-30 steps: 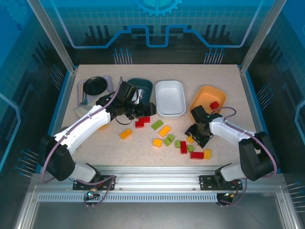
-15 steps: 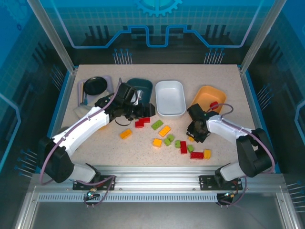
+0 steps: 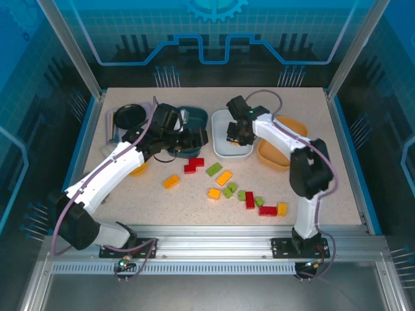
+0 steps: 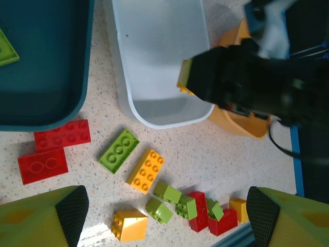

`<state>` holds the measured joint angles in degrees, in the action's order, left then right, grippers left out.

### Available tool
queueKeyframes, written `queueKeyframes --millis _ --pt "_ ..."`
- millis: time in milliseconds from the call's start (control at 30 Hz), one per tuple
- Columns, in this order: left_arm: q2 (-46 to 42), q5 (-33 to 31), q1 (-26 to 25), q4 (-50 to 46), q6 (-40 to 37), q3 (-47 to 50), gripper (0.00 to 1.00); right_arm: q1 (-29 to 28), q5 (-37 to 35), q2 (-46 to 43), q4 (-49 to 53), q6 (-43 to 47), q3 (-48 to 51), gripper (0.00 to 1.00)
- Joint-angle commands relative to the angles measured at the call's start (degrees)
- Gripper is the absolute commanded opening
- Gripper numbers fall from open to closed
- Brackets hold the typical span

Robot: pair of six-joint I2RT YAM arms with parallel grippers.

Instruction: Sort the legos into containers by color

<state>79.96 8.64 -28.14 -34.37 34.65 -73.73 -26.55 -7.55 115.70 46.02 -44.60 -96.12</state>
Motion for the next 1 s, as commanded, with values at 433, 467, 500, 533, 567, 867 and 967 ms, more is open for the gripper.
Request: queueKeyframes --millis 433,467,500,533,567,867,967 --pt "4.1 0.9 1.1 -1.2 0.3 1.1 0.84 4.1 1.5 -11.1 7.2 13.6 7.0 0.63" --pt "4.3 1.5 1.1 -0.8 0.1 1.6 0.84 4.0 2.1 -14.5 7.1 14.2 11.5 0.63" --pt "4.5 2.2 1.1 -0.5 0.0 2.0 0.84 3.6 2.6 -17.4 7.5 14.9 14.9 0.63" --pt "4.7 3.1 1.1 -0.1 -0.2 2.3 0.84 3.2 3.2 -20.8 8.6 15.9 18.4 0.63" --pt "4.9 3.9 1.1 0.0 -0.6 2.5 0.84 2.5 3.4 -23.8 10.5 16.8 20.9 0.63" --pt "6.9 6.1 0.8 -1.0 -2.5 1.8 0.83 0.9 14.0 -40.6 22.1 5.8 37.2 0.66" --pt "6.5 7.2 0.2 -1.8 -3.6 1.7 0.83 0.8 15.9 -42.8 20.1 -3.5 40.7 0.65"
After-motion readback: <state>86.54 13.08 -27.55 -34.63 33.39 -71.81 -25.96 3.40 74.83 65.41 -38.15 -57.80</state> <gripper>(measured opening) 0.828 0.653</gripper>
